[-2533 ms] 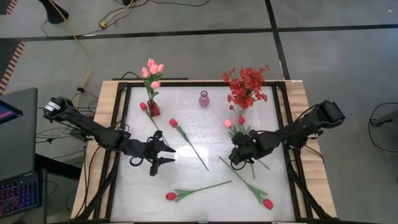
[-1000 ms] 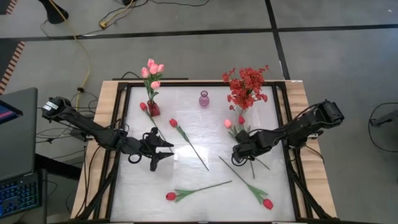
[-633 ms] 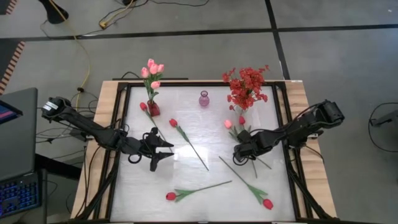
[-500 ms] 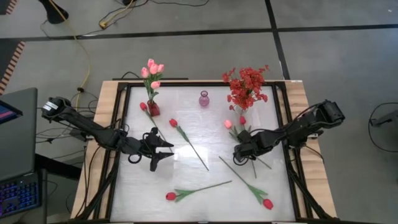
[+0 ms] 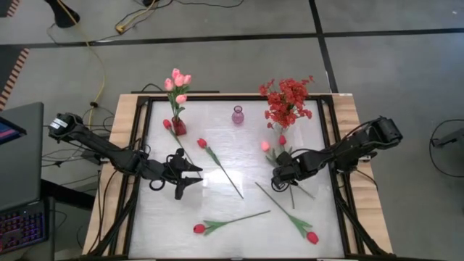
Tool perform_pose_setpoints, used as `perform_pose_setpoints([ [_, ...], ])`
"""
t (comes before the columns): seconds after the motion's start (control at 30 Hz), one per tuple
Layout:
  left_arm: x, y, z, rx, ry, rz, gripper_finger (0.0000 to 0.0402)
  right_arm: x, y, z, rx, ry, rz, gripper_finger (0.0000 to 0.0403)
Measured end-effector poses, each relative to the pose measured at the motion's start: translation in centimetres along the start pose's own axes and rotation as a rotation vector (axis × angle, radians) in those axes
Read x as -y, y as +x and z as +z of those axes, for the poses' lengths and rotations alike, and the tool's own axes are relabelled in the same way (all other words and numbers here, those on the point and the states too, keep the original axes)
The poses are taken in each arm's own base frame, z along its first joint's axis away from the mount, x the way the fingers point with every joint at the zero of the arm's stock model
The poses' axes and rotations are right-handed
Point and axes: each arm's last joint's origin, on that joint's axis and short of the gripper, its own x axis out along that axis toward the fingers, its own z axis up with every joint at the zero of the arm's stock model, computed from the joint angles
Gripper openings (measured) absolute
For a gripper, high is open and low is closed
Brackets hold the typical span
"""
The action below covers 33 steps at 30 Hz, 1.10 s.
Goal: Sort flowers into vase by color
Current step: Put the pink tulip into the red vase
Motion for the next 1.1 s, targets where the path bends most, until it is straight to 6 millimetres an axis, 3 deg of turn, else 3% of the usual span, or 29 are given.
perform_pose_setpoints([
  [0.07,0.0,0.0,0.0,0.0,0.0,0.0,0.0169,0.0,0.0,0.0,0.0,-0.002,0.001,0.0018],
  [0.33,0.1,0.0,0.0,-0.009,0.001,-0.019,0.0169,-1.1,-0.6,0.0,0.098,-0.08,0.117,0.0019],
  [0.67,0.0,0.0,-0.1,-0.011,0.017,-0.019,0.0169,-5.4,-6.0,1.3,0.573,-0.213,0.596,0.0016],
  [1.1,0.3,-0.1,-0.1,-0.001,0.062,-0.01,0.0169,-8.0,-10.9,1.9,1.113,-0.294,0.842,0.0016],
])
